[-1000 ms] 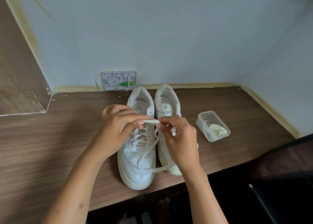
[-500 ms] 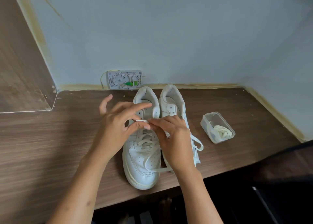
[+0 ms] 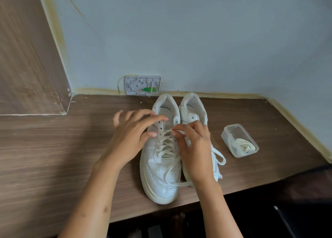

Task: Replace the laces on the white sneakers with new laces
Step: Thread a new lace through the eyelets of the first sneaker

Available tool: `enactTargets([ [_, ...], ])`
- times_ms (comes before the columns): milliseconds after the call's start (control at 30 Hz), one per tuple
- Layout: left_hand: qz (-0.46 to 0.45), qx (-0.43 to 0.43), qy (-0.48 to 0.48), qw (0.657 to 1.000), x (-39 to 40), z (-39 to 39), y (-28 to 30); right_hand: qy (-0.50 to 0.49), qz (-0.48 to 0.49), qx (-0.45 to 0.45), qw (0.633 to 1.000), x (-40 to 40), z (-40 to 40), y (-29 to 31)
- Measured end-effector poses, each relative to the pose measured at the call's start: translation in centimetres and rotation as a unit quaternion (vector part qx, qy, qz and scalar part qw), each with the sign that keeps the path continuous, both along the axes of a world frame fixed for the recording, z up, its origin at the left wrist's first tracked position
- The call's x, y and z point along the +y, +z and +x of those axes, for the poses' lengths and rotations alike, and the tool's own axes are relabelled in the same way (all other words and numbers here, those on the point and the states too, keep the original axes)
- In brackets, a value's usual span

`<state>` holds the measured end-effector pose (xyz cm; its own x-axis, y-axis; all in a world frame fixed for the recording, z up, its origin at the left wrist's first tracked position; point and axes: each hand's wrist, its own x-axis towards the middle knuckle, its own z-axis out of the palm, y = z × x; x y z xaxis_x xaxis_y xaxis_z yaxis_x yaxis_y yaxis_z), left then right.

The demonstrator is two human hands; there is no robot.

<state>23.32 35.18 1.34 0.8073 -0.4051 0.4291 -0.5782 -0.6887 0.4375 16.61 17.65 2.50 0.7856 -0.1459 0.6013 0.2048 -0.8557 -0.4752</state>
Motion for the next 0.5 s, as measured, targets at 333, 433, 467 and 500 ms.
enactTargets([
  [333,-0.080,0.010,-0.020,0.997,-0.2,0.3,-0.3,-0.097,-0.048,-0.004,0.994,2.4,1.2,-0.3],
  [433,-0.088,0.013,-0.024,0.996,-0.1,0.4,-0.5,-0.096,0.002,0.018,0.995,2.9,1.6,-0.4],
  [467,-0.090,0.015,-0.023,0.996,-0.1,0.5,-0.5,-0.094,0.023,0.032,0.995,2.9,1.7,-0.5],
  [500,-0.092,0.018,-0.023,0.995,-0.1,0.5,-0.6,-0.092,0.037,0.046,0.994,2.9,1.8,-0.5],
])
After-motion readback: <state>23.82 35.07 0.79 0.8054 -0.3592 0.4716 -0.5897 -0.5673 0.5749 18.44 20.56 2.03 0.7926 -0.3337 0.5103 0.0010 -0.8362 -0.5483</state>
